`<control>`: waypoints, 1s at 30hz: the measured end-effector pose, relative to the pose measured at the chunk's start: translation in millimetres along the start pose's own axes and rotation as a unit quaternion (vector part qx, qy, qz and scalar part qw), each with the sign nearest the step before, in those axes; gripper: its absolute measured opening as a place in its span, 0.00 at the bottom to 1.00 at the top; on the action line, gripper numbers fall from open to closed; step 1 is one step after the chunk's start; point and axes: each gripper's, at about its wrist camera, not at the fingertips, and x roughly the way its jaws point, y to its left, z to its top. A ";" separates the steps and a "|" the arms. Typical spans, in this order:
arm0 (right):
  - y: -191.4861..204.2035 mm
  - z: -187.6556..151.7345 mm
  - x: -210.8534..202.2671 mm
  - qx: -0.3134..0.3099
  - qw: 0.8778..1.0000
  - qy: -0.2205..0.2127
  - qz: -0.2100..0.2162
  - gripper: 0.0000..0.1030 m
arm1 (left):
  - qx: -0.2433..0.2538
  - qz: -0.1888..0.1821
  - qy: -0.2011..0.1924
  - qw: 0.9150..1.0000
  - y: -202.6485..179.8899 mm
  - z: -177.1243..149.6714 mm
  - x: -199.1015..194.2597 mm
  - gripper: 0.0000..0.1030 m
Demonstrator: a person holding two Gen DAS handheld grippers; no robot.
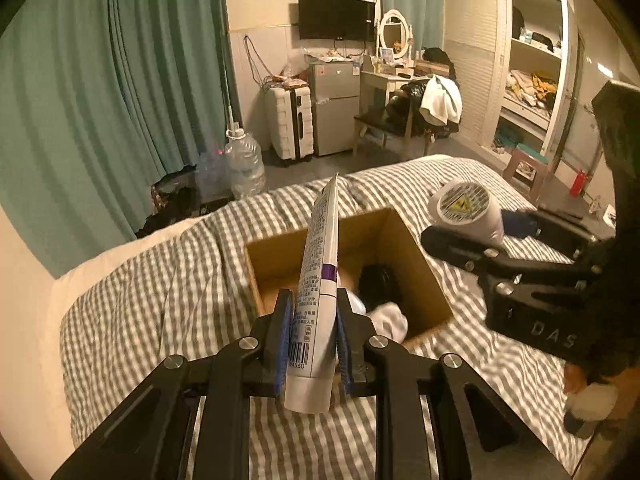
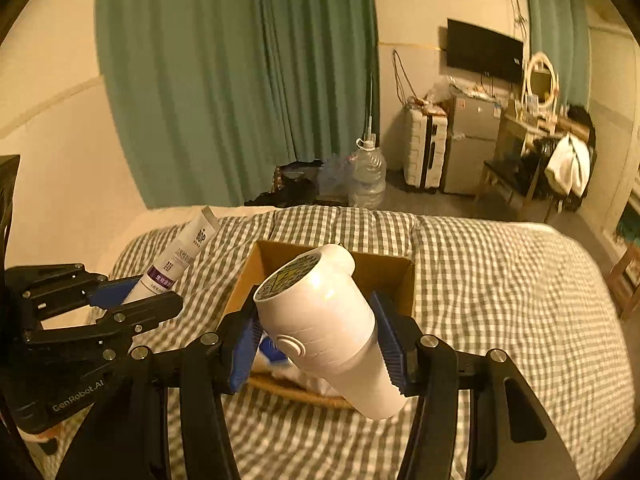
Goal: Organize objects
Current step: 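Carry the tube and bottle over the box and lower them inside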
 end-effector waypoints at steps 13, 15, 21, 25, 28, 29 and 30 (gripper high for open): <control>-37.6 -7.0 110.1 0.054 0.997 0.051 0.003 0.51 | -0.036 -0.037 0.058 0.997 7.7 1.6 119.3 0.19; -40.8 -11.6 121.4 0.055 0.997 0.061 0.001 0.51 | -0.041 -0.040 0.068 0.996 10.0 -1.4 132.9 0.19; -46.4 -16.2 150.4 0.054 0.995 0.080 -0.002 0.51 | -0.038 -0.030 0.079 0.996 10.3 -4.2 158.8 0.19; -47.3 -13.5 169.2 0.044 0.995 0.089 -0.014 0.51 | -0.037 -0.020 0.085 0.995 13.8 -8.3 173.5 0.19; -47.7 -14.6 181.2 0.047 0.994 0.101 -0.013 0.51 | -0.047 -0.026 0.091 0.994 22.1 -12.2 182.9 0.19; -47.1 -15.2 184.3 0.046 0.993 0.106 -0.011 0.51 | -0.049 -0.029 0.093 0.994 23.1 -14.0 185.3 0.19; -45.9 -16.4 187.2 0.046 0.993 0.109 -0.011 0.51 | -0.047 -0.028 0.093 0.994 22.8 -15.3 186.3 0.19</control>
